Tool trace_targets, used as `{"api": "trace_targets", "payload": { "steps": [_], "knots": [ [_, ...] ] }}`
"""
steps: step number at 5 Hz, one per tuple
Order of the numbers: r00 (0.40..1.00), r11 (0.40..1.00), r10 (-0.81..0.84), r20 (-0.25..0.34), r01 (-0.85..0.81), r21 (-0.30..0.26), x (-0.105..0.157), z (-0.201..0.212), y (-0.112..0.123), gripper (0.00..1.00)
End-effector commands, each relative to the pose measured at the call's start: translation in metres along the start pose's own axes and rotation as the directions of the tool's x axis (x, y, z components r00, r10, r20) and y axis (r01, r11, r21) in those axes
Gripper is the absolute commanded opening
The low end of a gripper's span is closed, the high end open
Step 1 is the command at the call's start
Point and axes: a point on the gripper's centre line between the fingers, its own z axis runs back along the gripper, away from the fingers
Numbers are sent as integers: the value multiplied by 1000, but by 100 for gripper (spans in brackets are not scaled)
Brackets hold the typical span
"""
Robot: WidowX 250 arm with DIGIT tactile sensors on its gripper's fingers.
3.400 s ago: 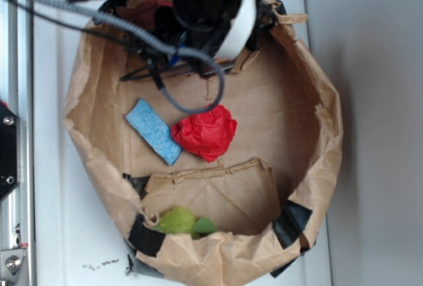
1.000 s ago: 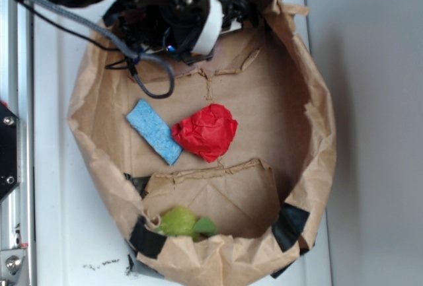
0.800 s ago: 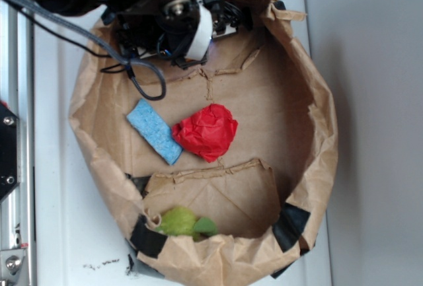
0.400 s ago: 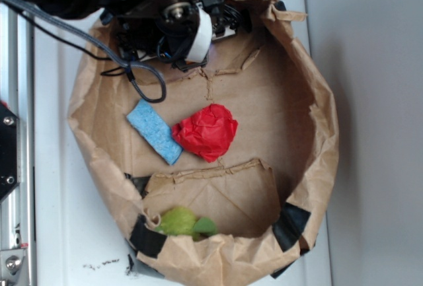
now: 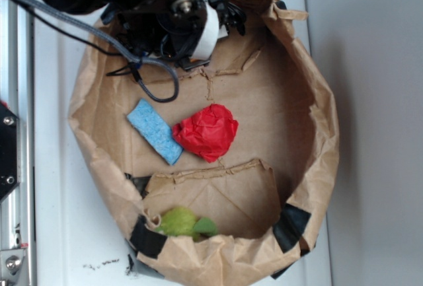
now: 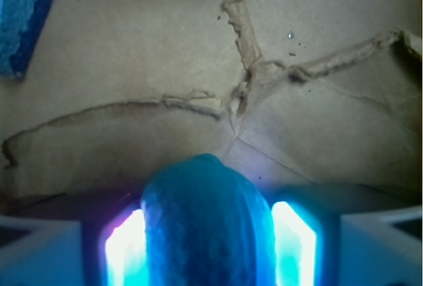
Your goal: Grab the blue ball.
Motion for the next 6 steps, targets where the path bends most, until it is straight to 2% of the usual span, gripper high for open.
{"api": "trace_targets", "payload": {
  "steps": [1, 2, 3, 5, 6],
  "knots": [
    [998, 1000, -27, 52, 26, 14, 9, 35, 18, 0],
    [988, 997, -58, 143, 63, -33, 10, 78, 14, 0],
    [978, 996, -43, 204, 58, -67, 20, 107, 20, 0],
    [969, 993, -29, 247, 56, -103, 25, 146, 14, 0],
    [950, 976, 211, 230, -193, -99, 27, 169, 9, 0]
  ]
}}
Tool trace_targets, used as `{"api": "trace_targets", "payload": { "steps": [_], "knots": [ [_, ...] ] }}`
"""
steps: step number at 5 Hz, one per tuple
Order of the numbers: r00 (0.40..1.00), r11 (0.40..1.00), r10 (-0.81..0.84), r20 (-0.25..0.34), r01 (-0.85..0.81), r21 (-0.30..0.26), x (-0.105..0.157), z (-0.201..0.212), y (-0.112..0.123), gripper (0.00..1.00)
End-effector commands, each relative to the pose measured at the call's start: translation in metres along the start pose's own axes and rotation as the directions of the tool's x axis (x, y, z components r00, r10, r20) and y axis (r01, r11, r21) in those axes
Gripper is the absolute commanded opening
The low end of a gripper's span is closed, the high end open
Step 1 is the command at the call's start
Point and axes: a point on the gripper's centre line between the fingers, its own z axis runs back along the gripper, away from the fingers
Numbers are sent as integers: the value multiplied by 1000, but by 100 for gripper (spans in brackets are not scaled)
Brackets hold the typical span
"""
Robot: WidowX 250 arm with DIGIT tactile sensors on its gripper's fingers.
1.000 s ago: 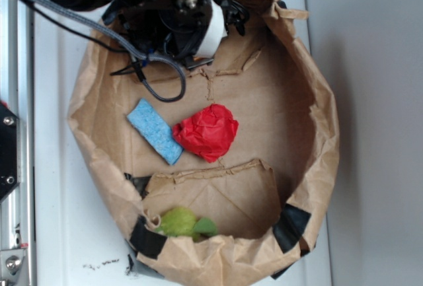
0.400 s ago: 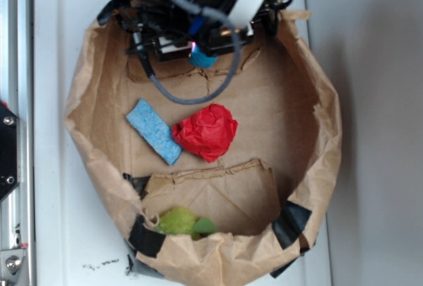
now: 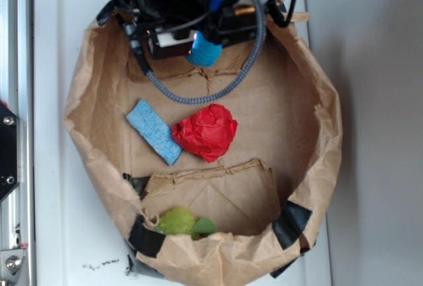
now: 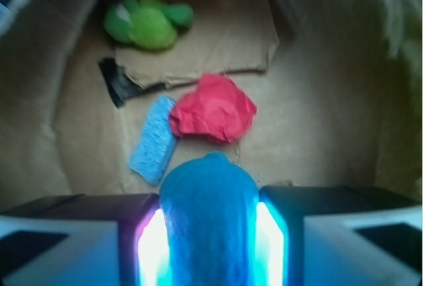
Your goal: Grab the blue ball.
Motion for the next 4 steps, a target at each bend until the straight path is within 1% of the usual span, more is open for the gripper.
{"api": "trace_targets", "payload": {
  "steps": [1, 2, 3, 4],
  "knots": [
    [897, 877, 442, 15, -436, 204, 16, 40, -15, 0],
    [749, 742, 663, -12, -654, 151, 16, 33, -15, 0],
    [592, 576, 802, 76, -801, 162, 29, 19, -4, 0],
    [626, 603, 773, 98, -774, 192, 38, 5, 12, 0]
  ]
}}
